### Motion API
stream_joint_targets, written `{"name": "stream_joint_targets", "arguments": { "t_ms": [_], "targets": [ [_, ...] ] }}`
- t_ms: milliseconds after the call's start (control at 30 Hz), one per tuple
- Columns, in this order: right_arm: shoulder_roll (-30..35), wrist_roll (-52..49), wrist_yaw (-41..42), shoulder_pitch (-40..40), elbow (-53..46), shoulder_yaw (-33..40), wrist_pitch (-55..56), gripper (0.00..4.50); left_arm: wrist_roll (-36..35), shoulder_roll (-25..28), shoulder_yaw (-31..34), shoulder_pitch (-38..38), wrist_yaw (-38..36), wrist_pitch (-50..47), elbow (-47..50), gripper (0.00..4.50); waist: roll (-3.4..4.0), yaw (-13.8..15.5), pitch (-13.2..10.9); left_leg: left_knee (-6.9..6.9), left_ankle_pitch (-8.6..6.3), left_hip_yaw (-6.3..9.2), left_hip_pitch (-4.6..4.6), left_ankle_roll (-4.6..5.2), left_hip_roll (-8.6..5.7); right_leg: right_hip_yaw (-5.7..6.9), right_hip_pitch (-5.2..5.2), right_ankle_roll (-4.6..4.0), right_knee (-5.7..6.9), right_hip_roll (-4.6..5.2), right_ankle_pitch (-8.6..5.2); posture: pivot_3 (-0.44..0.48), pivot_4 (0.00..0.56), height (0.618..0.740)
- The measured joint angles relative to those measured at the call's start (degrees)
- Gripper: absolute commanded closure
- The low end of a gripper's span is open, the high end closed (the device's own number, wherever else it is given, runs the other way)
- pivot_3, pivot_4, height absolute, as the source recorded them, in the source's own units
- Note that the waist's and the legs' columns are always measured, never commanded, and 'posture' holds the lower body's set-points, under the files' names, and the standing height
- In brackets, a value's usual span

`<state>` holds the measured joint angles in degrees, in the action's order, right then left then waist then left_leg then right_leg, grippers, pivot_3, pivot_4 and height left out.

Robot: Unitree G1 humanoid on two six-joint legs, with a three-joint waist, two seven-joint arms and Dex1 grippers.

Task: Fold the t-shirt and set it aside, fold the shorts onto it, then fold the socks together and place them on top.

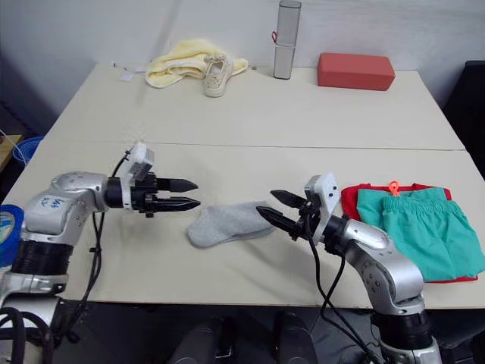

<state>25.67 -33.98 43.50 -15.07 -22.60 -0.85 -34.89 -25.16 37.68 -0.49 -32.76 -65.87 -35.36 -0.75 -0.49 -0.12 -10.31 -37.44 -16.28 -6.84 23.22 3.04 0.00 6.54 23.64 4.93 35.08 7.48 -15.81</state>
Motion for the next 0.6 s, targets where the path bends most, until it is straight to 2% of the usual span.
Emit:
{"name": "stream_joint_targets", "arguments": {
  "t_ms": [167, 267, 367, 600],
  "targets": [
    [-1.7, 13.8, -1.1, -4.3, 9.0, -11.5, 9.3, 4.49, 3.6, -7.5, -2.1, 6.9, 10.1, 3.8, 4.0, 4.46, -0.01, -0.1, 0.0, 0.01, 0.01, -0.06, -0.05, 0.0, -0.01, -0.01, 0.0, 0.0, 0.05, -0.04, 0.0, 0.0, 0.15, 0.74],
    [-1.9, 19.4, -0.7, -4.0, 13.8, -15.6, 14.6, 4.49, 6.5, -8.6, -4.5, 10.7, 13.9, 5.4, 4.5, 4.46, -0.01, -0.1, 0.0, -0.01, 0.01, -0.07, -0.02, 0.0, -0.01, -0.01, 0.02, 0.0, 0.03, -0.05, 0.0, 0.0, 0.15, 0.74],
    [-1.8, 23.0, -0.8, -3.9, 17.9, -16.5, 18.9, 4.49, 9.7, -8.6, -5.3, 13.0, 16.4, 8.1, 4.4, 4.46, -0.01, 0.1, 0.0, -0.08, 0.02, -0.06, -0.02, 0.02, -0.02, 0.0, -0.02, 0.03, 0.03, -0.01, 0.02, 0.0, 0.15, 0.74],
    [-0.6, 23.2, -1.5, -1.5, 18.7, -11.6, 21.0, 4.49, 11.4, -9.0, -4.7, 15.7, 19.9, 12.4, 4.3, 4.46, -0.02, 0.0, 0.0, -0.08, -0.01, 0.0, -0.08, -0.02, 0.0, -0.01, -0.06, 0.03, 0.0, 0.05, 0.02, 0.0, 0.15, 0.74]
  ]
}}
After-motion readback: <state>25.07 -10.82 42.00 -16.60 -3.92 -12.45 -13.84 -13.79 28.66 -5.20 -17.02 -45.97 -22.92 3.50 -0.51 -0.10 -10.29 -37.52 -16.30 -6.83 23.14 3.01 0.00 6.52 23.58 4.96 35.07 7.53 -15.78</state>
